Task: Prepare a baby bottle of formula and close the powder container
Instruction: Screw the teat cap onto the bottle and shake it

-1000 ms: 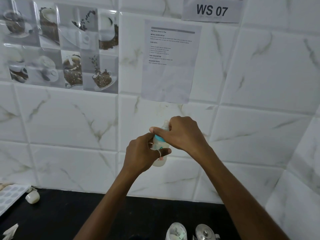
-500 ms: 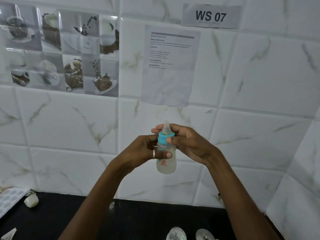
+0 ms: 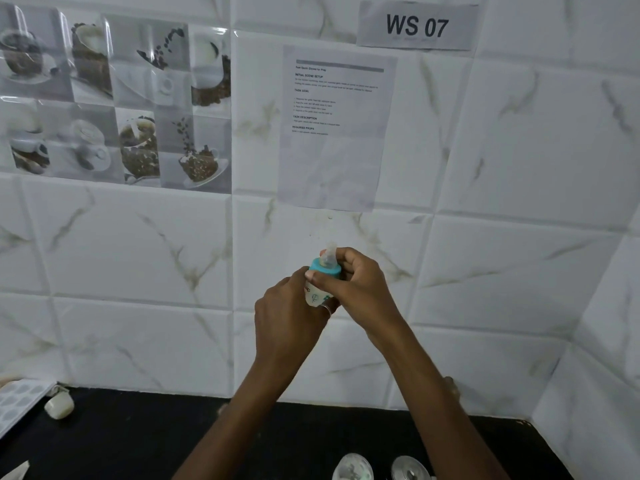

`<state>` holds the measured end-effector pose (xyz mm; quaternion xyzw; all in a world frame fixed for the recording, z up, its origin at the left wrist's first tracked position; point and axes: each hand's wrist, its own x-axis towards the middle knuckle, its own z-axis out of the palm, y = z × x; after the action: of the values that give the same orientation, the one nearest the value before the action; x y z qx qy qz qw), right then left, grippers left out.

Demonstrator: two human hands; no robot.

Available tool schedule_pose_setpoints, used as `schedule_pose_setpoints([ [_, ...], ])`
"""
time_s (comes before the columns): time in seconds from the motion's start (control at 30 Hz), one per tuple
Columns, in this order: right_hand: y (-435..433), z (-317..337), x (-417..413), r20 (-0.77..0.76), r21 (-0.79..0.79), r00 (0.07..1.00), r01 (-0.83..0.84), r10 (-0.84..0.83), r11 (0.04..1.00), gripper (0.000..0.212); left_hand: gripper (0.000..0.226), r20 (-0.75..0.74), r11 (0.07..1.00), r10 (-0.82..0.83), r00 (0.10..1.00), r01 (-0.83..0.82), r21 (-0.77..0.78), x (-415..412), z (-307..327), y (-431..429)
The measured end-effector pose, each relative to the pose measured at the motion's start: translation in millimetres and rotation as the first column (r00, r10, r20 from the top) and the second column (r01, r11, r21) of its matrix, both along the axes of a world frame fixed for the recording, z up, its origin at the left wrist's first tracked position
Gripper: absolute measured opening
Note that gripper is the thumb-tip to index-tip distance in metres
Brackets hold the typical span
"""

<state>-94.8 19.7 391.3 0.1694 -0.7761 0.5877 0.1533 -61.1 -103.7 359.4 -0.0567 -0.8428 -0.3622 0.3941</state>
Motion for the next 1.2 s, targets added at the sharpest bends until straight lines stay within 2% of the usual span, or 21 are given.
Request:
schedule_pose_setpoints([
  [0.1, 2, -1, 2, -0.001, 0.02, 1.0, 0.01, -0.01, 1.0, 0.032, 0.05, 0.034, 0.997, -0.072, 0.997, 0.071, 0.009, -6, -1, -8],
  [0.17, 8, 0, 3, 0.025, 0.034, 0.998, -0.052, 0.052, 0.998, 0.043, 0.052, 0.135, 0.985, -0.175, 0.975, 0.172, 0.03, -10, 1, -17],
  [0.23, 14, 2, 4, 0.072, -0.001, 0.986, -0.15, 0.15, 0.989, 0.061, 0.047, 0.257, 0.937, -0.347, 0.902, 0.324, 0.13, -15, 6, -28],
  [0.3, 21, 6, 3, 0.115, -0.067, 0.962, -0.242, 0.248, 0.968, 0.069, 0.045, 0.306, 0.847, -0.528, 0.792, 0.464, 0.259, -17, 12, -38],
  [0.37, 26, 12, 3, 0.139, -0.1, 0.931, -0.326, 0.338, 0.94, 0.067, 0.043, 0.291, 0.73, -0.676, 0.677, 0.563, 0.387, -17, 15, -44],
  [0.43, 29, 15, 2, 0.144, -0.131, 0.894, -0.407, 0.424, 0.904, 0.058, 0.041, 0.269, 0.644, -0.758, 0.594, 0.621, 0.446, -16, 17, -49],
  [0.53, 29, 16, 3, 0.127, -0.136, 0.857, -0.484, 0.5, 0.864, 0.045, 0.041, 0.269, 0.603, -0.793, 0.547, 0.642, 0.474, -15, 19, -51],
  [0.63, 25, 14, 5, 0.085, -0.096, 0.89, -0.44, 0.448, 0.893, 0.034, 0.042, 0.284, 0.644, -0.759, 0.586, 0.611, 0.46, -15, 19, -48],
  [0.7, 22, 12, 5, 0.076, -0.095, 0.929, -0.354, 0.362, 0.93, 0.035, 0.041, 0.305, 0.742, -0.659, 0.687, 0.528, 0.414, -14, 17, -42],
  [0.77, 17, 10, 5, 0.061, -0.085, 0.965, -0.25, 0.255, 0.965, 0.035, 0.046, 0.306, 0.893, -0.435, 0.847, 0.363, 0.266, -11, 13, -31],
  [0.8, 13, 8, 5, 0.056, -0.09, 0.975, -0.208, 0.213, 0.974, 0.035, 0.051, 0.259, 0.954, -0.287, 0.922, 0.251, 0.164, -9, 9, -25],
  [0.83, 9, 5, 5, 0.052, -0.106, 0.982, -0.176, 0.183, 0.979, 0.034, 0.054, 0.176, 0.986, -0.156, 0.972, 0.143, 0.085, -7, 5, -18],
  [0.9, 0, 0, 7, 0.032, -0.121, 0.992, -0.118, 0.122, 0.986, 0.032, 0.049, 0.042, 0.999, -0.03, 0.999, 0.029, 0.025, -1, 1, -7],
  [1.0, -5, -3, 9, -0.014, -0.06, 0.999, -0.032, 0.031, 0.998, 0.031, 0.044, 0.027, 0.998, -0.034, 0.999, 0.032, 0.044, 2, 1, -5],
  [1.1, 3, 1, 8, 0.018, -0.062, 0.996, -0.089, 0.09, 0.994, 0.036, 0.053, 0.141, 0.988, -0.152, 0.978, 0.146, 0.05, -3, 4, -15],
  [1.2, 17, 5, 7, 0.057, -0.096, 0.964, -0.255, 0.261, 0.962, 0.045, 0.052, 0.336, 0.899, -0.436, 0.834, 0.389, 0.2, -10, 13, -29],
])
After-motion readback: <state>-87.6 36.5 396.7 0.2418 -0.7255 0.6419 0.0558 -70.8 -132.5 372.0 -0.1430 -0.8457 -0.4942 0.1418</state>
